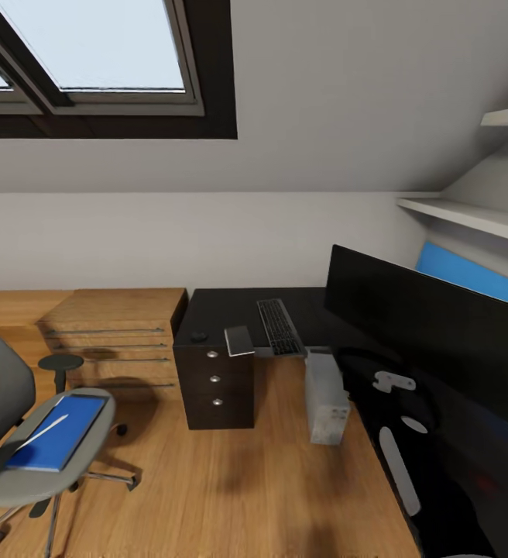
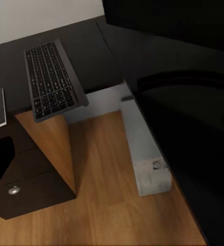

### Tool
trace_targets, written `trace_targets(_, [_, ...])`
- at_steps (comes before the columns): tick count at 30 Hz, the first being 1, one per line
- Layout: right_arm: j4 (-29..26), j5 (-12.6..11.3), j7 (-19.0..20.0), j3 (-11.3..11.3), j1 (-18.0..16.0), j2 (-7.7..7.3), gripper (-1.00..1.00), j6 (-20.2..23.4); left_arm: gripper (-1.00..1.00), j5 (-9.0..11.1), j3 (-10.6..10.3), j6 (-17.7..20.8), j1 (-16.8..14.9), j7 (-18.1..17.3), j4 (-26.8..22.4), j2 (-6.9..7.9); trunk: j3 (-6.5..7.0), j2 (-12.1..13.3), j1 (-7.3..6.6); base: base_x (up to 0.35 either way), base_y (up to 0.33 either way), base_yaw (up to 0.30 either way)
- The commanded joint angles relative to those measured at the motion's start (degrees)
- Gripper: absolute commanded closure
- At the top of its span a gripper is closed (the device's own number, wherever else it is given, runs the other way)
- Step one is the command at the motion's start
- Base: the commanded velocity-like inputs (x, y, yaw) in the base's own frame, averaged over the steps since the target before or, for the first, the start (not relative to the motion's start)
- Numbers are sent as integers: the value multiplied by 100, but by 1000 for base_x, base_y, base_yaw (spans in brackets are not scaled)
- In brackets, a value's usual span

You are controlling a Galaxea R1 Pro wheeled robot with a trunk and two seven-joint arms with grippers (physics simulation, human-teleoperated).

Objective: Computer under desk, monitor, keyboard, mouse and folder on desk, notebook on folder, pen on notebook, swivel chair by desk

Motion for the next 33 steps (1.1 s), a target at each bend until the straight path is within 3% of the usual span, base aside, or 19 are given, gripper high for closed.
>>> trace_targets(1, [-91, -60, -40, 2, 35, -9, -100, 36, -100, 62, -31, -13, -5, -39, 7, 1, -13, -13, 1, -232, -100, 0])
trace_targets(7, [-506, -53, -42, -8, 207, -35, -100, 82, -100, 71, -24, -13, -5, -34, 7, 3, -13, -13, 1, -251, -167, 0])
trace_targets(21, [-599, -48, -40, -16, 245, -112, -100, 79, -100, 90, 2, -13, -5, -33, 7, 11, -13, -13, 1, -79, -278, 0])
trace_targets(33, [-603, -57, -40, -45, 248, -129, -100, 77, -100, 90, 9, -15, -5, -33, 7, 12, 34, -13, 1, -2, -49, -104])
